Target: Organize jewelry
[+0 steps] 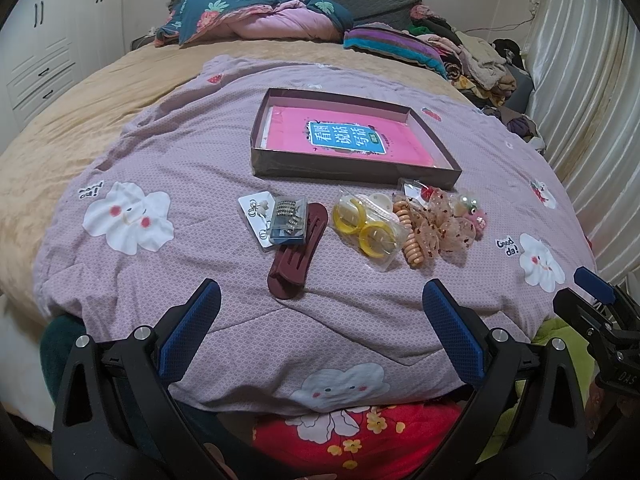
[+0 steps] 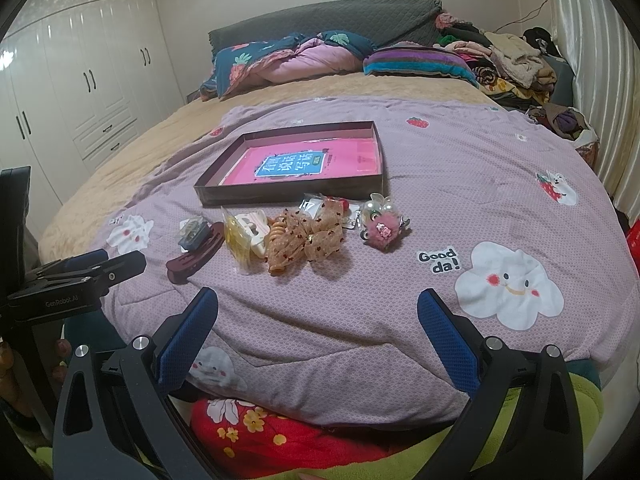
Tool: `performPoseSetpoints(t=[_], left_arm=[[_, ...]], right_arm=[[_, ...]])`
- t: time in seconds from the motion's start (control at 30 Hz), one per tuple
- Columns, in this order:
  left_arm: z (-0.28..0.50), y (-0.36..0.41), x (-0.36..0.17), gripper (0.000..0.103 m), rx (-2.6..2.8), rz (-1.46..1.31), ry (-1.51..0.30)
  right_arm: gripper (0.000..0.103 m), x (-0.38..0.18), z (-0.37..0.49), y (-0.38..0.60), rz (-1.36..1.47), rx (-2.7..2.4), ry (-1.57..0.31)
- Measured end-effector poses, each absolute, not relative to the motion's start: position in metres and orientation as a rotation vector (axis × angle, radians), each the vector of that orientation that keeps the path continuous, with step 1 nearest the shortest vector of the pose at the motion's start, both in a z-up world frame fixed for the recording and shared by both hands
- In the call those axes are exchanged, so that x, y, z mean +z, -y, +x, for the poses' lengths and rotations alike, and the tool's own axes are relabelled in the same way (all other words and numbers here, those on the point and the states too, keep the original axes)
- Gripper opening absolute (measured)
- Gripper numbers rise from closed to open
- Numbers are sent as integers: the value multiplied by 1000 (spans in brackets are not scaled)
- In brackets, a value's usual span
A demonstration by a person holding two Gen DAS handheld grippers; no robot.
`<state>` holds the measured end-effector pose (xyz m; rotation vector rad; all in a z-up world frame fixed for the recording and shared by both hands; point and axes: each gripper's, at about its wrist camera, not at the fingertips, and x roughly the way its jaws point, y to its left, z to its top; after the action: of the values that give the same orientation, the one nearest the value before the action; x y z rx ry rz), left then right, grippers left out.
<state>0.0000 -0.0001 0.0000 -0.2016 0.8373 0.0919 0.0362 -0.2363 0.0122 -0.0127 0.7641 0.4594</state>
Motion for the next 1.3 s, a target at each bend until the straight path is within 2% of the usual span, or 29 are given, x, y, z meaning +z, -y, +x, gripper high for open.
performPoseSetpoints(t=[1.3], left_arm=[[6,1,-2,95,95,-198,-848]], right_arm=[[99,13,48,245,0,440,-773]])
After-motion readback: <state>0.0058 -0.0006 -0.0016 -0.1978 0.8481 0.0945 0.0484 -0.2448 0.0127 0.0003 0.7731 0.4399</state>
